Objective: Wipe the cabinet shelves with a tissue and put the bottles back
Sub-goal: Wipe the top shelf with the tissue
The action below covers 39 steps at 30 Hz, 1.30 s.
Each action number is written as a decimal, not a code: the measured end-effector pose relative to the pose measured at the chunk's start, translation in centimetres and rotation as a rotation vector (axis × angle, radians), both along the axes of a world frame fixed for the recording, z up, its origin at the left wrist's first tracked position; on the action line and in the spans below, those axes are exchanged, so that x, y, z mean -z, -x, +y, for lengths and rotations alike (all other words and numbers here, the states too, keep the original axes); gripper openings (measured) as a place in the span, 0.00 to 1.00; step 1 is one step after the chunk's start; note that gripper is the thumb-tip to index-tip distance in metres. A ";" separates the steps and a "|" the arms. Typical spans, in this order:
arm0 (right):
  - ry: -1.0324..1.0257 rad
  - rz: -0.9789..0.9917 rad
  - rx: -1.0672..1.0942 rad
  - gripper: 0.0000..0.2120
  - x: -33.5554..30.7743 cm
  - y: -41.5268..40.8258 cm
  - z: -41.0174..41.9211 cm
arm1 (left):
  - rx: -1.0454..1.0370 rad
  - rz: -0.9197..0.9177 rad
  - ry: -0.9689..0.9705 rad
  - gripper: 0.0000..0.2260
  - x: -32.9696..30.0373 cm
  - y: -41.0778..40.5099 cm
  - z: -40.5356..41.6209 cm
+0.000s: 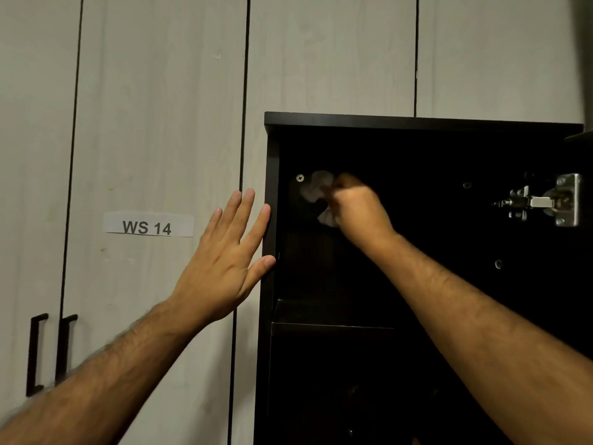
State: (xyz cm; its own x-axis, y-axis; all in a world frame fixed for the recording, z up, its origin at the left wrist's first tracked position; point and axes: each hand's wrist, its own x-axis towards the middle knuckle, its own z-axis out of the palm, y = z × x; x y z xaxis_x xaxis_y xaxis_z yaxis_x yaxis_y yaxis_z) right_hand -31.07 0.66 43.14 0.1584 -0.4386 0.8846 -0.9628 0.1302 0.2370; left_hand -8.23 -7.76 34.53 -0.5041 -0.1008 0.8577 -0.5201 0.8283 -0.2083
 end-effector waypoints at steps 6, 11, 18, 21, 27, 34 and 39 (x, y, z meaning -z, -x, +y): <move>0.301 -0.469 -0.233 0.12 -1.2 -1.2 -1.1 | 0.007 -0.004 0.006 0.31 0.0 0.0 -0.2; 0.085 -0.340 -0.211 0.12 -0.1 -4.7 -2.6 | 0.021 -0.003 0.040 0.31 0.2 0.1 -0.7; -0.084 -0.372 -0.087 0.06 4.9 -6.4 -2.6 | 0.029 -0.004 0.051 0.31 0.2 0.0 -0.6; -0.304 -0.498 -0.055 0.04 7.7 -6.8 -2.1 | 0.010 -0.019 0.045 0.31 -0.1 -0.4 -0.4; -0.559 -0.956 -0.291 0.11 7.7 -6.6 -0.9 | -0.105 -0.095 0.104 0.38 -2.8 -2.4 -0.3; -0.192 -1.358 -0.891 0.21 5.5 -7.4 -0.6 | -0.207 -0.176 0.334 0.51 -9.1 -4.2 0.7; -0.041 -1.184 -1.054 0.20 2.0 -9.7 -0.9 | -0.303 -0.239 0.495 0.56 -13.6 -4.4 2.1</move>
State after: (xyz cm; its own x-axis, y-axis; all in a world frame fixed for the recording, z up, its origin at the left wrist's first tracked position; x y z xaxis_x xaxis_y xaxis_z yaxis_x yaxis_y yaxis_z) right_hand -21.36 -0.24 41.14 -0.3472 -0.6079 0.7141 -0.2479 -0.6749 -0.6951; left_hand -3.83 -5.67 48.13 -0.6990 0.1109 0.7064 -0.6085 0.4267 -0.6691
